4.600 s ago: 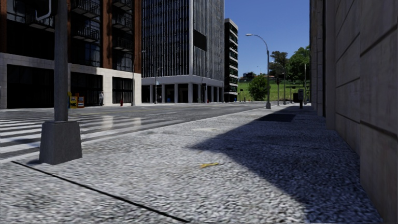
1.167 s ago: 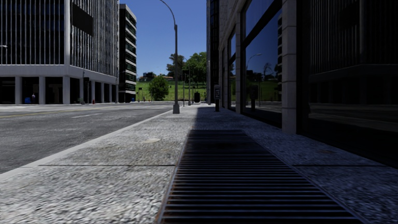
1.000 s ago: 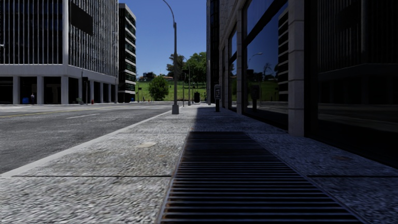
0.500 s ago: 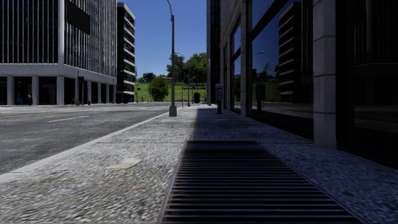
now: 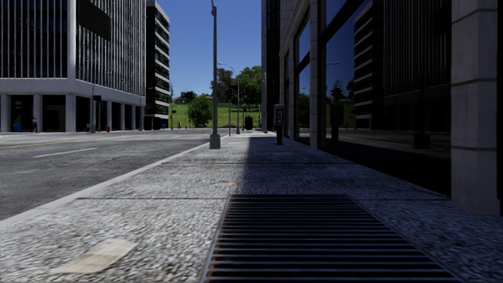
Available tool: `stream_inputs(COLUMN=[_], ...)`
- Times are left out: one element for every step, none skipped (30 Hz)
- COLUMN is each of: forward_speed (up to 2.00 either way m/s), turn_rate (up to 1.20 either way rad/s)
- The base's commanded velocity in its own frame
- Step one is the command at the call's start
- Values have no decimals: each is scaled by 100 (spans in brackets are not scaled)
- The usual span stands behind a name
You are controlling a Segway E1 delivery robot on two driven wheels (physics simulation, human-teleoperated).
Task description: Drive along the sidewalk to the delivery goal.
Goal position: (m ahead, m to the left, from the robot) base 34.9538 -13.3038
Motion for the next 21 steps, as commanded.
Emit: stream_inputs(forward_speed=[200, 200, 200, 200, 200, 200, 200, 200, 200, 200, 200, 200, 200, 200, 200, 200, 200, 200, 200, 200, 200], turn_rate=[0, 0, 0, 0, 0, 0, 0, 0, 0, 0, 0, 0, 0, 0, 0, 0, 0, 0, 0, 0, 0])
